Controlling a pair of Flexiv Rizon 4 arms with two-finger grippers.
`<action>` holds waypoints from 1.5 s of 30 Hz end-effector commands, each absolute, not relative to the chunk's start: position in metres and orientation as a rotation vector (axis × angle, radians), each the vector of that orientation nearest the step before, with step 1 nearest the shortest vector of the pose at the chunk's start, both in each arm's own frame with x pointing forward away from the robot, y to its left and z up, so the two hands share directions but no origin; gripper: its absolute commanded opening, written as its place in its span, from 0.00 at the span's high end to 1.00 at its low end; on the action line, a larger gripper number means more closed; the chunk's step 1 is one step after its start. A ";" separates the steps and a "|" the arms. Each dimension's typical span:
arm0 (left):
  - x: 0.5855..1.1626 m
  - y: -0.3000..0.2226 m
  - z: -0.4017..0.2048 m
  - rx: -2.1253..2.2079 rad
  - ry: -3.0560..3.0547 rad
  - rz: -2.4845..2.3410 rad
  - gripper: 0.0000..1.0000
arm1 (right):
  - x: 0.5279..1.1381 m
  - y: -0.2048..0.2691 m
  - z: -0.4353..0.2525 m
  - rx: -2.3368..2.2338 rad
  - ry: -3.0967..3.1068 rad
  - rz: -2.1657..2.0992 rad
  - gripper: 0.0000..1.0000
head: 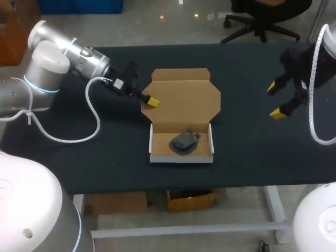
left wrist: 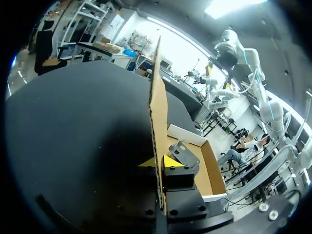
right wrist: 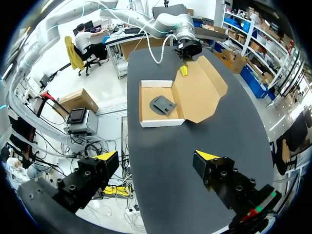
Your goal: Assemble the packaging by folding the flat box into shape, placing the metal phone stand inside, and closing the box properly
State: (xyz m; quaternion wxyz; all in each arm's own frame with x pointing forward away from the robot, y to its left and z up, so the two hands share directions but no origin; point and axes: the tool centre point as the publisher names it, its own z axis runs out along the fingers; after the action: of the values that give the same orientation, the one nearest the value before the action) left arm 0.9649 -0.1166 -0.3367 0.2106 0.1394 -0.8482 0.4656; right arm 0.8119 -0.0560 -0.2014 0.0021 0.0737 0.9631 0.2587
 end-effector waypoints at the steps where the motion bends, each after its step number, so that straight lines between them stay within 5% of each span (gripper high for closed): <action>1: 0.959 -0.120 -0.334 0.362 -2.397 1.313 1.00 | 0.811 -0.057 -0.200 0.229 3.026 0.814 0.00; 45: 0.945 -0.122 -0.325 0.213 -2.554 1.410 1.00 | 0.844 -0.009 -0.163 0.177 3.057 0.708 0.00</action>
State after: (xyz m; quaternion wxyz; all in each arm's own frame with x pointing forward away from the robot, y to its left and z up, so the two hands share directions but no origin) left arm 0.9454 -0.1211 -0.3229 0.1077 0.0729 -0.8680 0.4792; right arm 0.8326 -0.0172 -0.1659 0.0140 0.0588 0.9697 0.2368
